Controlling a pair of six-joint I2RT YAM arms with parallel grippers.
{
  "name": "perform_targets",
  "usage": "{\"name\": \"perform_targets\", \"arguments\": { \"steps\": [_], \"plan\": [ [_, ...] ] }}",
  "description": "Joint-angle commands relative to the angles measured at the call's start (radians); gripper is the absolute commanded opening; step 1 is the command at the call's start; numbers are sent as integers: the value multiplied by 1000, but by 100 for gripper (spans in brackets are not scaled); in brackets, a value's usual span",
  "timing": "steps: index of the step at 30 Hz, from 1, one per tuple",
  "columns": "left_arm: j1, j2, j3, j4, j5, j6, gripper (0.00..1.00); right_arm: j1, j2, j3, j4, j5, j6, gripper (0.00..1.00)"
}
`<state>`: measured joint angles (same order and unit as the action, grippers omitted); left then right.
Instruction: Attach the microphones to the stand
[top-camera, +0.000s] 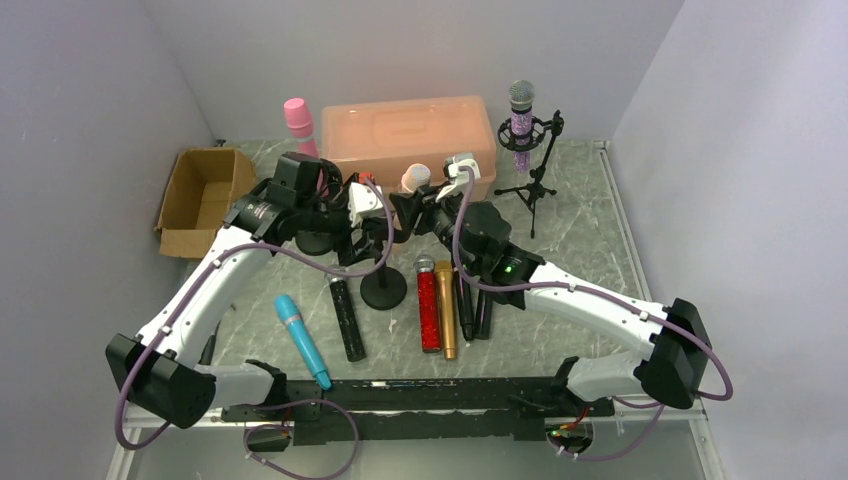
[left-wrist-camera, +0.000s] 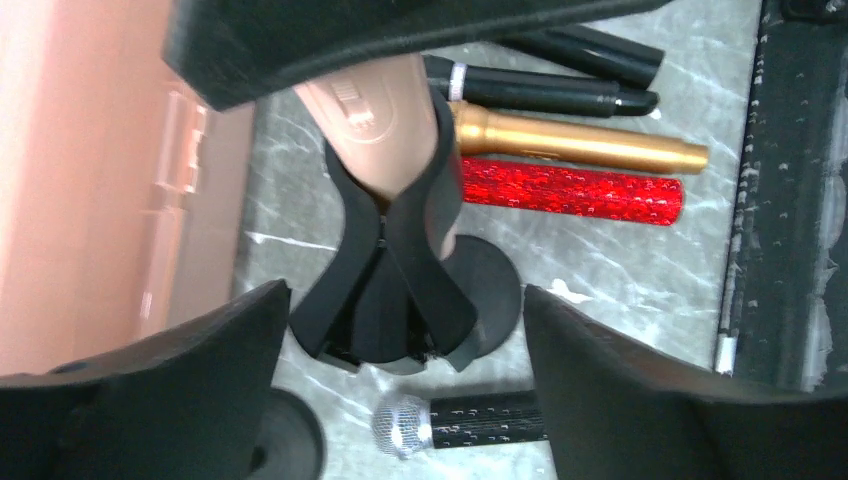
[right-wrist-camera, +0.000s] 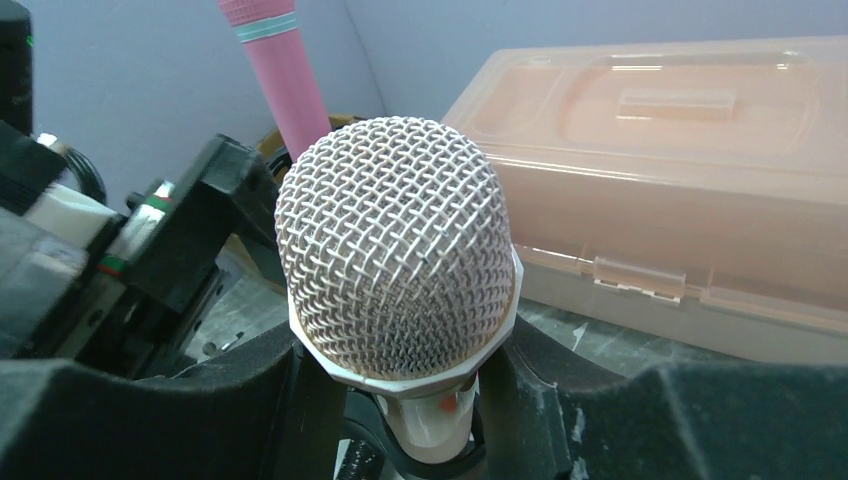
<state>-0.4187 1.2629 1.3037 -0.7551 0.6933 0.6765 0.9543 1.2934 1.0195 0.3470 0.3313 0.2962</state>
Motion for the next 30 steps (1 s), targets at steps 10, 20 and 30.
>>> {"name": "perform_targets", "arguments": {
  "steps": [10, 20, 30],
  "plan": [
    [0, 50, 112, -105, 75, 226, 99, 8, 3, -1, -4, -12, 13, 0],
    [0, 128, 134, -176, 8, 195, 0, 8, -3, 2, 4, -15, 9, 0],
    [-5, 112, 109, -138, -44, 112, 0, 18, 11, -11, 38, 3, -14, 0]
  ]
}}
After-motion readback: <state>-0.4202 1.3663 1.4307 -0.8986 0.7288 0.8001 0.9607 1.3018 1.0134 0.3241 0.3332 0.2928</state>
